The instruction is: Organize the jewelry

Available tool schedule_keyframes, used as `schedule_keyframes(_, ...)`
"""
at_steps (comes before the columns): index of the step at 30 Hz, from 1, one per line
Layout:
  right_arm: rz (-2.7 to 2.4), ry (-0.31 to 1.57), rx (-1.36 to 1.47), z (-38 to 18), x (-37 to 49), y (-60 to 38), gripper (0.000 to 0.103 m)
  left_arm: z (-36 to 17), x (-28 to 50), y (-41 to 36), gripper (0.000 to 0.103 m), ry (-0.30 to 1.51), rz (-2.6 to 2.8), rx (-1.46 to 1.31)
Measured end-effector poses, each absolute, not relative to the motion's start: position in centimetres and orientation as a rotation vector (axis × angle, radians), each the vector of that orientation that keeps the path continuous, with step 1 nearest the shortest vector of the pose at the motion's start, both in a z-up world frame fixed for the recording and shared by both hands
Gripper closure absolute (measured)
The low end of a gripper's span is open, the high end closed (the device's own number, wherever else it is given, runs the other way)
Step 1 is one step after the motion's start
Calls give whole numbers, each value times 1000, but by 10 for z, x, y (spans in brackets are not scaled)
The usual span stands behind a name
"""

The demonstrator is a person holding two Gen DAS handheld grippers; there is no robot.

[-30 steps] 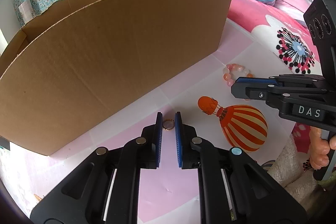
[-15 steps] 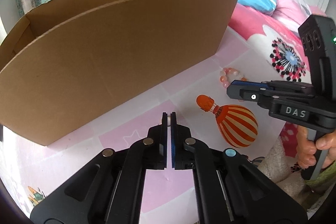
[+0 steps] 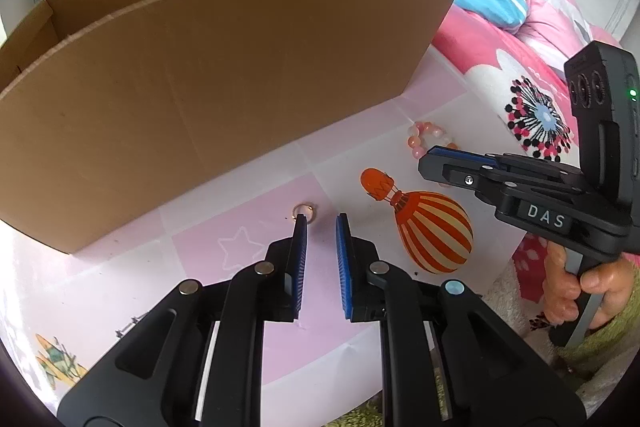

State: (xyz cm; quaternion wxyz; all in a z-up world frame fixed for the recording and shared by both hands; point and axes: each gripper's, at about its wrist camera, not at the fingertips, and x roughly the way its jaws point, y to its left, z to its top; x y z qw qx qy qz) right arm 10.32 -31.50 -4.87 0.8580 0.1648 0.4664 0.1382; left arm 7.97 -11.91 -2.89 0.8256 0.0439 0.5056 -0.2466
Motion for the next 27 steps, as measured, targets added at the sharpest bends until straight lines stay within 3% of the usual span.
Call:
schedule_keyframes(16, 291, 974, 362, -50, 102, -315, 93, -33, 90, -124, 89, 1055, -480, 85)
schedule_keyframes(20, 290, 974, 361, -50, 102, -315, 93, -29, 88, -125, 82, 1029, -488, 111)
schedule_keyframes(27, 290, 972, 359, -50, 102, -315, 93, -29, 86, -135, 80, 999, -499, 242)
